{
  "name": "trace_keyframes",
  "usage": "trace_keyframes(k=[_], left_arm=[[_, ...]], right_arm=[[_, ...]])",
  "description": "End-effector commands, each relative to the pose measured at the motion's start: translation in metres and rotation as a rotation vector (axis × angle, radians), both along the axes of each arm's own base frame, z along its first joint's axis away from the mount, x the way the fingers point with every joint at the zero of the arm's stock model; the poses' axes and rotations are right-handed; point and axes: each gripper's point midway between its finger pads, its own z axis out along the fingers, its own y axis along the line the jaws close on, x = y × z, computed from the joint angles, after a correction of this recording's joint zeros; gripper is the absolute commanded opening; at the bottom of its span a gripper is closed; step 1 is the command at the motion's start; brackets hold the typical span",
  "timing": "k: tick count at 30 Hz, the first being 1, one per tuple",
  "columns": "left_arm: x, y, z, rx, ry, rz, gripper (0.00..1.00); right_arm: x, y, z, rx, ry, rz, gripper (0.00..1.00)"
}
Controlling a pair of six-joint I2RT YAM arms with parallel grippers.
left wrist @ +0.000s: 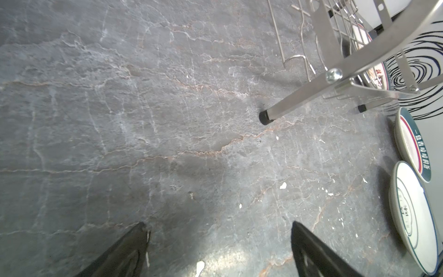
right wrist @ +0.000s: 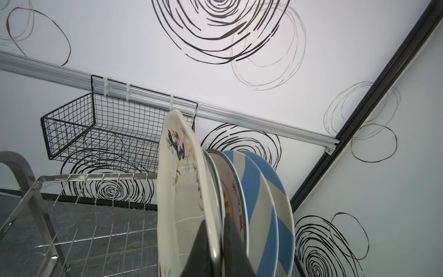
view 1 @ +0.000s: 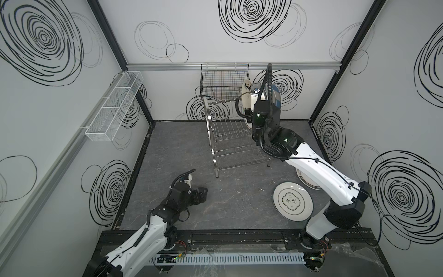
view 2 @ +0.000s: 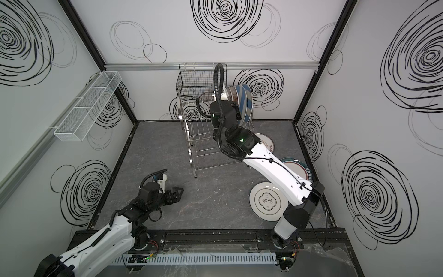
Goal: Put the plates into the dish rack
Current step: 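Lower the flower plate into the rack slot beside the other plates with the right gripper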
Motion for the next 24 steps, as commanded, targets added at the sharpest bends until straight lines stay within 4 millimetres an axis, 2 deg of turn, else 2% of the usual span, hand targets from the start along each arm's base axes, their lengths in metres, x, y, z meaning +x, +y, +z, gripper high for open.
trace_keyframes(k=[1,6,16,24], left_arm=[[0.005,-0.006,0.005,-0.008,-0.032,-0.027,0.96],[0.005,-0.007,0.005,-0.01,-0.031,-0.032,0.96],[0.005,-0.006,0.007,-0.013,-0.043,-0.03,0.96],[0.005,-0.007,0.007,-0.015,-0.04,-0.035,0.96]], right_arm=[[-0.008,-0.009,0.041,0.14,-0.128,-0.018,0.0],[-0.001,-0.013,0.037,0.141,-0.129,-0.049,0.0],[0.012,-0.003,0.019,0.159,-0.102,-0.029,0.0],[0.019,-0.007,0.009,0.165,-0.089,-0.048,0.0]])
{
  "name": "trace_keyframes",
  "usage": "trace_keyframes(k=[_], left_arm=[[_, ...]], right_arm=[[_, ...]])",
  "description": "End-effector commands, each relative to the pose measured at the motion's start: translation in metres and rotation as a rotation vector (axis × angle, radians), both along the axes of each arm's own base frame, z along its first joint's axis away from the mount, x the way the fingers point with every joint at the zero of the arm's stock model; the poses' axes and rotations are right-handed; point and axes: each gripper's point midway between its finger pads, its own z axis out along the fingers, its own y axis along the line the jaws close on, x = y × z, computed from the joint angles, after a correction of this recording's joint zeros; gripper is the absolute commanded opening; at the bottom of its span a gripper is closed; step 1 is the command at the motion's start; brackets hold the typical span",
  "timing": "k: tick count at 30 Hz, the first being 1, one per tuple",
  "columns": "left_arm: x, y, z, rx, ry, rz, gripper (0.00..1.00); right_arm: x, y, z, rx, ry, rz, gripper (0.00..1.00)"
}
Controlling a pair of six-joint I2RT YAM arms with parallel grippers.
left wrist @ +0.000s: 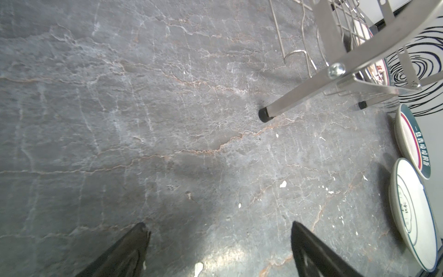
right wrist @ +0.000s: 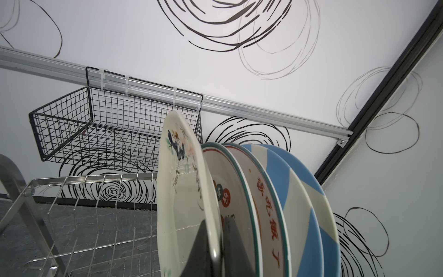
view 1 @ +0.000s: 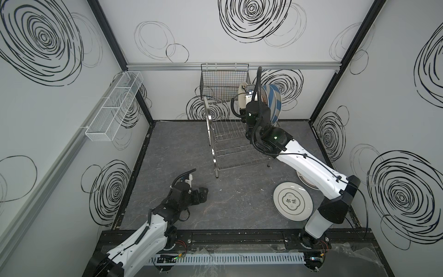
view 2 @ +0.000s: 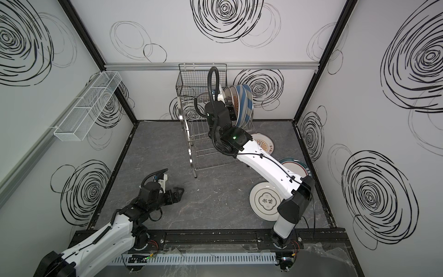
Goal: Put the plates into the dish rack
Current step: 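Lower the flower plate into the rack slot beside the other plates with the right gripper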
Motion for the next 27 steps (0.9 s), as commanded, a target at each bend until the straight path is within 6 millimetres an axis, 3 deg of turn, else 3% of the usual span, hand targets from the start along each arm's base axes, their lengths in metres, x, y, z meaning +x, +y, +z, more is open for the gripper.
trace_keyframes(k=[1,22,25,27], left_arm=[[0.005,-0.004,0.008,-0.009,-0.044,-0.021,0.96],[0.004,-0.006,0.008,-0.012,-0.048,-0.027,0.96],[0.004,-0.006,0.009,-0.014,-0.051,-0.027,0.96],[0.004,-0.006,0.009,-0.013,-0.049,-0.027,0.96]], right_arm=[[-0.005,-0.013,0.031,0.13,-0.098,-0.021,0.0],[0.004,-0.007,-0.004,0.13,-0.035,-0.016,0.01],[0.003,-0.007,-0.005,0.129,-0.033,-0.011,0.17],[0.003,-0.007,-0.006,0.122,-0.031,-0.011,0.21]])
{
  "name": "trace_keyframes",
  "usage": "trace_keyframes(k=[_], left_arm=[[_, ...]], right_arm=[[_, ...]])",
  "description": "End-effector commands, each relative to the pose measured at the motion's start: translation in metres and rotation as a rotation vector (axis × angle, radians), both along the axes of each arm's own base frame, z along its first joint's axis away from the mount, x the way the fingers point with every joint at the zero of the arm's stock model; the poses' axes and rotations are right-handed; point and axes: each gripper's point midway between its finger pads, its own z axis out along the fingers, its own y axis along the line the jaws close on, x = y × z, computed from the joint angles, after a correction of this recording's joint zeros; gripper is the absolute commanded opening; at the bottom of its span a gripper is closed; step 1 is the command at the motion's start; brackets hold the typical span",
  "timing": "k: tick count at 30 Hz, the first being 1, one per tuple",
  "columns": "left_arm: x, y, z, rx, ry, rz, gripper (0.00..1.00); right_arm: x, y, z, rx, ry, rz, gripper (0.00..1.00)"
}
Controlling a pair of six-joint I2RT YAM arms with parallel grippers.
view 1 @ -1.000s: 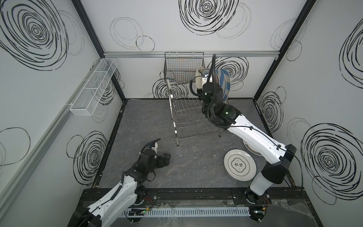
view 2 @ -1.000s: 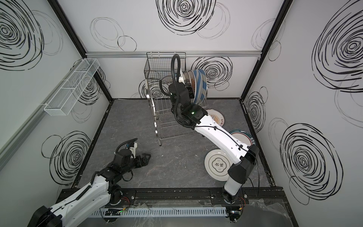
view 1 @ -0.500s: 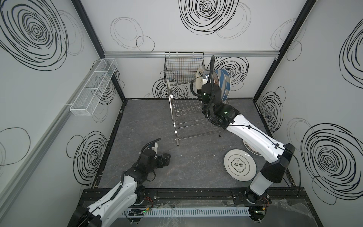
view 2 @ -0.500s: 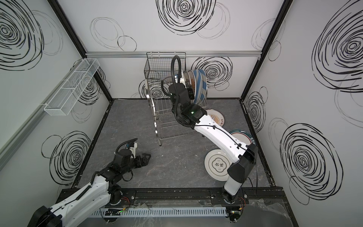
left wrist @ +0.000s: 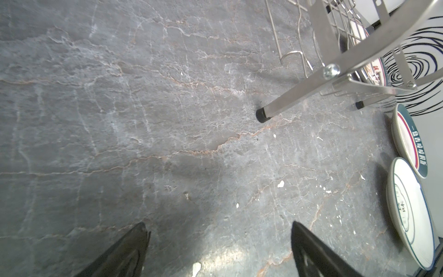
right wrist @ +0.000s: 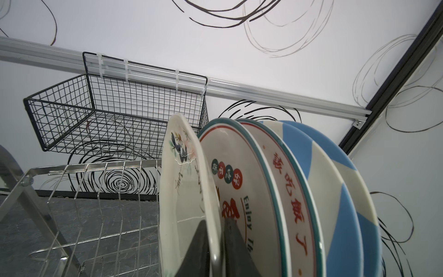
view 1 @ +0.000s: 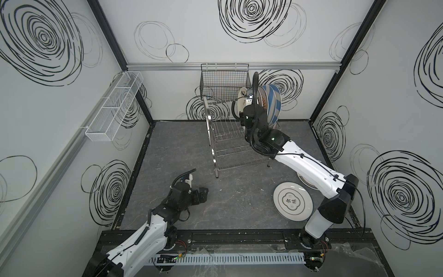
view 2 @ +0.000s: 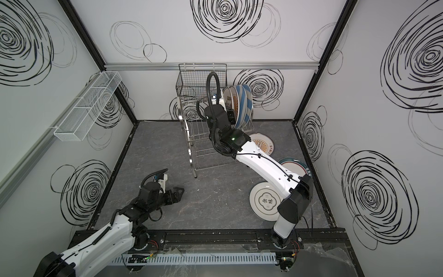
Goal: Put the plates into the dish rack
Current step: 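Lower the flower plate into the rack slot beside the other plates with the right gripper, then open the right gripper and draw it back toward the teal-rimmed plate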
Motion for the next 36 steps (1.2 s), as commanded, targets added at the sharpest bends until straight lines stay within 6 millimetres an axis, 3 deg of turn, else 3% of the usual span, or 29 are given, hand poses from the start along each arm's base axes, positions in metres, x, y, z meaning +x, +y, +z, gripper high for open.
trace_keyframes(k=[1,11,16,19,24,29,32,36], left_arm=[[0.004,-0.004,0.007,-0.008,-0.043,-0.022,0.96],[0.004,-0.004,0.007,-0.007,-0.044,-0.02,0.96],[0.004,-0.004,0.007,-0.007,-0.045,-0.019,0.96],[0.004,-0.004,0.008,-0.007,-0.048,-0.019,0.96],[0.004,-0.003,0.008,-0.007,-0.049,-0.015,0.96],[0.004,-0.003,0.008,-0.003,-0.047,-0.013,0.96],[0.004,-0.001,0.008,-0.001,-0.053,-0.008,0.96],[0.004,-0.001,0.01,-0.006,-0.062,-0.005,0.96]], right_arm=[[-0.005,-0.009,0.022,0.069,-0.062,-0.019,0.24],[-0.012,-0.006,0.038,0.073,-0.075,0.022,0.37],[-0.019,-0.003,0.051,0.041,-0.074,0.042,0.49],[-0.022,-0.002,0.059,0.034,-0.068,0.064,0.61],[-0.037,-0.005,0.078,0.067,-0.083,0.139,0.74],[-0.06,-0.013,0.089,0.117,-0.077,0.23,0.78],[-0.077,-0.021,0.084,0.147,-0.052,0.282,0.79],[-0.103,-0.027,0.061,0.2,0.018,0.382,0.81]])
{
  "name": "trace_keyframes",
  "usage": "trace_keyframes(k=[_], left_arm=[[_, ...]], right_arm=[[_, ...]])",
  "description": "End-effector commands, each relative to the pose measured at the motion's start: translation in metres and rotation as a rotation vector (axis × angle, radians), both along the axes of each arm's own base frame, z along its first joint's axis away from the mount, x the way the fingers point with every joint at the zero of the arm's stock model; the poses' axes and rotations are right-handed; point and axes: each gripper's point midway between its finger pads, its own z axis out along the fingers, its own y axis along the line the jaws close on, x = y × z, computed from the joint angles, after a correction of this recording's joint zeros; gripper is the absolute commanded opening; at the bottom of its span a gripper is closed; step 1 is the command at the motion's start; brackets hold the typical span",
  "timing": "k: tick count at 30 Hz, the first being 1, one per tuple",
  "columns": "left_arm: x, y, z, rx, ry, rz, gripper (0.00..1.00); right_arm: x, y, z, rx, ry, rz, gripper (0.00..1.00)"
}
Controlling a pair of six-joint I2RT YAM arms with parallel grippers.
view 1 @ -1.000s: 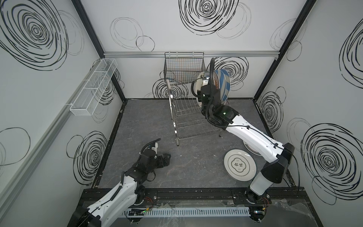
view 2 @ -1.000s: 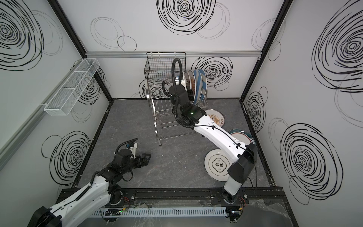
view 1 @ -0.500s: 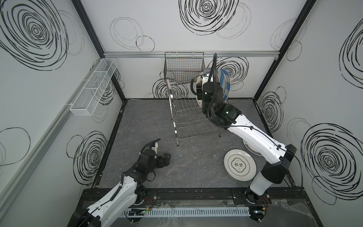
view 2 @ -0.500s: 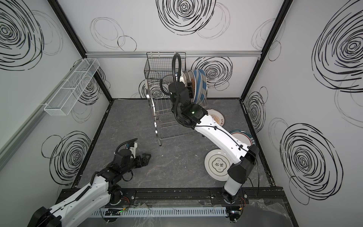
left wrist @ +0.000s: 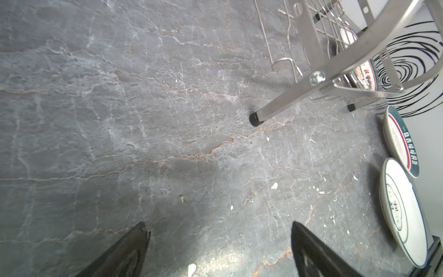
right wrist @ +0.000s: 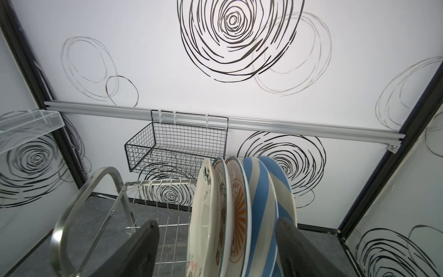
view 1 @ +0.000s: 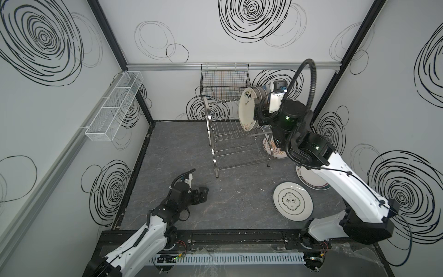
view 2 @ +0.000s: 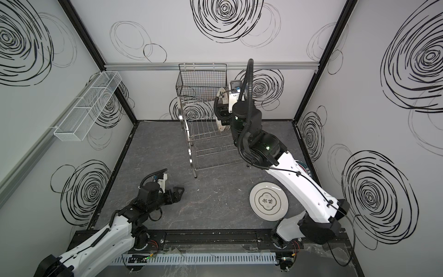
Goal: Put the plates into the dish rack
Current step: 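Open the right gripper and draw it back toward the teal-rimmed plate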
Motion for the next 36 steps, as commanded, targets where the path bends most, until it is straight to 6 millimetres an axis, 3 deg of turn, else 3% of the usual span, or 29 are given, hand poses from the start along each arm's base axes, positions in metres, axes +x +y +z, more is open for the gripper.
trace_keyframes(k=[1,8,16,23,29,36], left_arm=[[0.002,0.0,0.003,0.003,-0.031,-0.005,0.96],[0.002,-0.002,0.004,0.001,-0.034,-0.013,0.96],[0.001,-0.001,0.005,0.0,-0.041,-0.009,0.96],[0.001,0.0,0.005,0.0,-0.043,-0.006,0.96],[0.001,-0.002,0.004,-0.002,-0.04,-0.012,0.96],[0.001,-0.003,0.004,-0.003,-0.036,-0.018,0.96]], right_arm=[[-0.022,0.003,-0.029,0.032,0.098,0.124,0.81],[-0.077,0.009,-0.096,0.156,0.194,0.381,0.82],[-0.097,-0.021,-0.211,0.139,0.48,0.245,0.82],[-0.11,-0.031,-0.302,0.235,0.652,0.158,0.82],[-0.115,-0.046,-0.349,0.185,0.754,0.047,0.82],[-0.123,-0.045,-0.399,0.167,0.887,0.004,0.82]])
